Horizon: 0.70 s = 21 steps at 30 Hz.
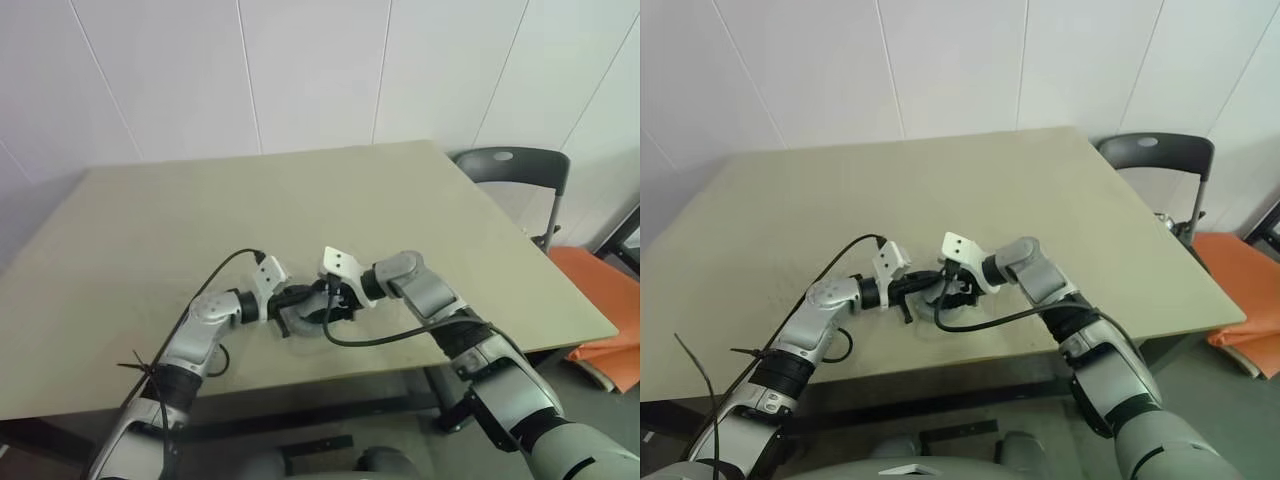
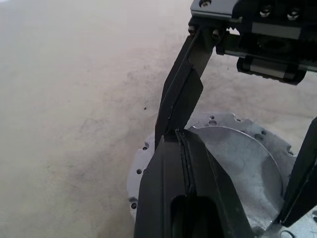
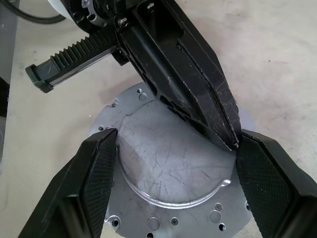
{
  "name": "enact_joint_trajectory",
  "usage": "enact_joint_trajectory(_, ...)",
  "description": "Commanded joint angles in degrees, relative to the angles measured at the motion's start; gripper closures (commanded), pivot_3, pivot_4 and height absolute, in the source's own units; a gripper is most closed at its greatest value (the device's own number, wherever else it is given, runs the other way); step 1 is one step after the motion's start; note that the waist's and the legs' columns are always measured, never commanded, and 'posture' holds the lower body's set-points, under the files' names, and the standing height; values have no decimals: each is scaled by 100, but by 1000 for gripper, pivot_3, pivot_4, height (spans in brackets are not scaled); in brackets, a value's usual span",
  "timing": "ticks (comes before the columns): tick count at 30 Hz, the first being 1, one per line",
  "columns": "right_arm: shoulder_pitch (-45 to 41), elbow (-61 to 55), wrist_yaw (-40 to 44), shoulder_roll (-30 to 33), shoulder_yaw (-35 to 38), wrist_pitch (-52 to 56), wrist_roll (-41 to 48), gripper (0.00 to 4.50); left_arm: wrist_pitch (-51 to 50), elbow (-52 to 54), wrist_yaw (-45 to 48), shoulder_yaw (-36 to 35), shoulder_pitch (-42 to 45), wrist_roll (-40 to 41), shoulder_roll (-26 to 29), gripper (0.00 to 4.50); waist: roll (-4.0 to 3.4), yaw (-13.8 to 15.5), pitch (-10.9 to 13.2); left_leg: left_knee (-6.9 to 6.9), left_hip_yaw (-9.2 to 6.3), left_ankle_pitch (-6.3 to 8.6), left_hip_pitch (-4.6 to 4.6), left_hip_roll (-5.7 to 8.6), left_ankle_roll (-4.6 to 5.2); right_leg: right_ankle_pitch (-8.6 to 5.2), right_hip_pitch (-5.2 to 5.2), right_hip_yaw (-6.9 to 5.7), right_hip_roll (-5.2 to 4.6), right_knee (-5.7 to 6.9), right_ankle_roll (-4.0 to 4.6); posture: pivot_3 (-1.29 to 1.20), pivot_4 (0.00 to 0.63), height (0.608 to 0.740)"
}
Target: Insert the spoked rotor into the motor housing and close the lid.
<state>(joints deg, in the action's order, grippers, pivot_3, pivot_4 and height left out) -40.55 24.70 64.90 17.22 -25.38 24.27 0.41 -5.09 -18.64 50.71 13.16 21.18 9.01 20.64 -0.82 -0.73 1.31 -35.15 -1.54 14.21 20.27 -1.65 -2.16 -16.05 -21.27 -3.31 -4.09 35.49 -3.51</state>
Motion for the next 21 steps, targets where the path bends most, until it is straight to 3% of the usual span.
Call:
enact_joint_trajectory(1, 251, 81, -186, 165, 42, 390, -107, 198, -325, -345, 115, 250, -217, -379, 242, 4500, -12, 0, 4, 0, -2, 0, 0, -1, 0, 0, 0, 0, -1, 0, 0, 0, 0, 740)
enact_joint_trajectory(2, 270, -2, -138, 157, 74, 455, -42, 12, -338, -314, 150, 254, -217, -369, 269, 4500, -14, -1, 6, 1, -3, 0, 1, -1, 0, 0, -1, 0, -1, 0, 0, 0, 0, 740)
enact_joint_trajectory(12, -181, 763, -746, -227, 685, 485, 158, 12, -1053, 231, 777, 245, -297, -56, 578, 4500, -20, -35, 14, 10, -14, 14, -5, -11, -23, 3, -6, 0, 25, 12, 4, 0, 0, 740)
enact_joint_trajectory(21, -278, 781, -355, -74, 883, 453, 501, 12, -1146, 251, 856, 183, -272, -48, 643, 4500, -34, -23, 48, 6, -43, 16, 6, -16, -26, 3, -11, 0, 32, -27, 8, 0, 0, 740)
